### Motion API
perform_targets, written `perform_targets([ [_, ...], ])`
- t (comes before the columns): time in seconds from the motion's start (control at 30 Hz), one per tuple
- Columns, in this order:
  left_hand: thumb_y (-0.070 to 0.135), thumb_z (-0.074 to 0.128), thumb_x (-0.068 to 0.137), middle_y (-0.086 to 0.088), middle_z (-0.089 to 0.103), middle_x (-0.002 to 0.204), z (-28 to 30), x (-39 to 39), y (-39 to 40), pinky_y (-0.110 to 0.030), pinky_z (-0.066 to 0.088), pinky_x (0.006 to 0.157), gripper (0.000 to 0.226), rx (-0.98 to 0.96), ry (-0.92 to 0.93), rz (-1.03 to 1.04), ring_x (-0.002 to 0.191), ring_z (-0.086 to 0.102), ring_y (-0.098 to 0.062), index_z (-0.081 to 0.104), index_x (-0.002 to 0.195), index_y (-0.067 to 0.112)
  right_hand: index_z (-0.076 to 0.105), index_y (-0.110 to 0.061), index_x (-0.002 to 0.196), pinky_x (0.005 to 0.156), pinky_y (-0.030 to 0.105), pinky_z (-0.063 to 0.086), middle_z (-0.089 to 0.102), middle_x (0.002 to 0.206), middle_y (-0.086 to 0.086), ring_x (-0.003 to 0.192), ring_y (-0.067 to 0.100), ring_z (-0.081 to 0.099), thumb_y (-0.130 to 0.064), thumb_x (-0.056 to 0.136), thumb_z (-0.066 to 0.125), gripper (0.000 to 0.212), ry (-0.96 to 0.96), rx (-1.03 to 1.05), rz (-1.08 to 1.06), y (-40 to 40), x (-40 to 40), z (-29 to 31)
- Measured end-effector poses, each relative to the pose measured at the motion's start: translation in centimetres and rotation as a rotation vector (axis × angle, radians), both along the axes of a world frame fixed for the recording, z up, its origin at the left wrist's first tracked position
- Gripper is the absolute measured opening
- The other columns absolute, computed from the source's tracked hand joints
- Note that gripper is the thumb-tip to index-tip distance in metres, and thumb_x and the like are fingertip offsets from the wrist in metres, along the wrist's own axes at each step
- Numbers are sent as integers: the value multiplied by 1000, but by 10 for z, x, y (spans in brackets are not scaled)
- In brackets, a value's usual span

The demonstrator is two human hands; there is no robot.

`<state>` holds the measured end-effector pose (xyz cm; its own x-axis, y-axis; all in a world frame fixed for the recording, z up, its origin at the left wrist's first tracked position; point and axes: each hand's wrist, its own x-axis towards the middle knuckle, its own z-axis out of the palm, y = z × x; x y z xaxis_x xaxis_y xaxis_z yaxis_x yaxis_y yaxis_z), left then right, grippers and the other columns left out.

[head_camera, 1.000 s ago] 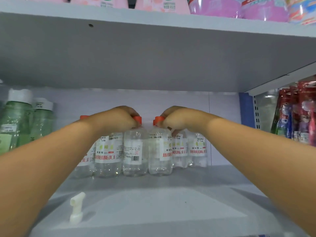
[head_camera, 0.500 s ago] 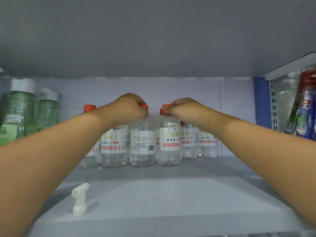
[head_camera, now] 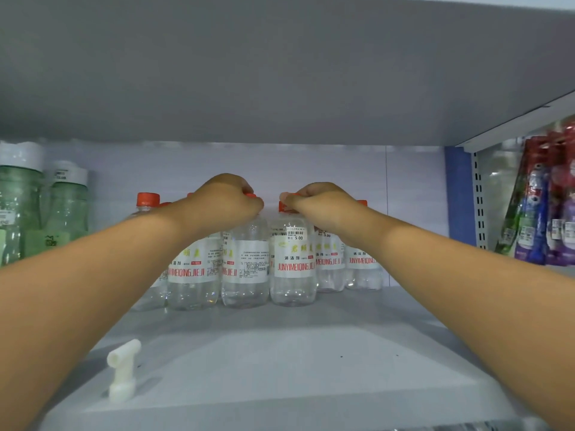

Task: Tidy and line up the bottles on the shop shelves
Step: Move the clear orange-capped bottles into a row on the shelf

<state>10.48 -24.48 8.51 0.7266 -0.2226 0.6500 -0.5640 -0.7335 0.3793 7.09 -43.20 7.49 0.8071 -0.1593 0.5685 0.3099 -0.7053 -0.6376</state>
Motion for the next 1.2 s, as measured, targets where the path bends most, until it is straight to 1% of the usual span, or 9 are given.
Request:
perform_targets([
  [0.1, 25, 59, 98, -11, 70, 111, 3, 0, 2, -26, 48, 73, 23, 6, 62, -30, 93, 63, -26, 74, 110, 12, 72, -21, 106, 67, 29, 49, 69, 98, -4, 76, 12, 59, -46, 96, 64, 28, -6, 5, 16, -1, 0, 0],
  [0.17, 28, 65, 98, -4, 71, 110, 6, -1, 4, -25, 46, 68, 21, 4, 76, -30, 94, 63, -21, 74, 113, 17, 72, -19, 107, 72, 29, 51, 71, 102, 0, 78, 13, 60, -43, 96, 64, 27, -4, -21, 1, -1, 1, 1],
  [0.33, 41, 71, 94, -4, 69, 113, 1, 1, -2, -36, 54, 92, 35, 22, -24, 65, 104, 64, -25, 71, 116, 15, 69, -19, 108, 81, 35, 54, 71, 106, 2, 90, 16, 64, -44, 96, 65, 28, -9, -36, -48, 4, 3, 0],
  [0.43, 49, 70, 92, -6, 68, 107, -2, 2, -4, -35, 54, 84, 40, 30, -78, 94, 98, 64, -26, 69, 110, 12, 68, -20, 105, 72, 31, 51, 69, 101, 0, 85, 14, 62, -46, 96, 63, 28, -38, -44, -71, 6, 5, -3],
  [0.53, 41, 64, 97, -4, 69, 112, -4, 4, 0, -38, 55, 92, 32, 0, -69, 36, 102, 64, -25, 73, 111, 14, 71, -22, 105, 65, 25, 46, 70, 100, -4, 88, 10, 62, -43, 97, 62, 24, -53, 1, -9, 4, 4, -3],
  [0.73, 35, 67, 98, 1, 65, 108, -1, 3, 2, -27, 43, 77, 30, 15, -35, 4, 96, 59, -20, 72, 120, 15, 69, -22, 111, 72, 25, 49, 70, 105, -5, 92, 10, 63, -37, 95, 70, 22, -52, 38, 17, 2, 9, -1],
  [0.93, 34, 68, 97, -5, 69, 119, -2, 2, -2, -44, 53, 103, 32, -16, -16, 31, 112, 64, -28, 72, 122, 14, 67, -24, 115, 69, 24, 46, 67, 105, -7, 93, 9, 61, -38, 95, 69, 24, -53, 30, 17, -1, 13, -2],
  [1.03, 32, 67, 98, -6, 69, 119, -2, 3, -3, -43, 53, 102, 31, -35, -10, 44, 111, 64, -29, 72, 122, 13, 67, -25, 116, 78, 28, 49, 68, 106, -7, 98, 12, 62, -39, 96, 68, 24, -51, 32, 24, -3, 14, -2],
  [1.2, 39, 71, 95, -3, 68, 125, -5, 3, -3, -31, 50, 92, 42, -40, -74, 8, 111, 63, -24, 68, 128, 12, 63, -31, 111, 66, 24, 43, 66, 104, -11, 93, 6, 59, -43, 97, 65, 19, -54, -3, 17, -4, 15, -4],
])
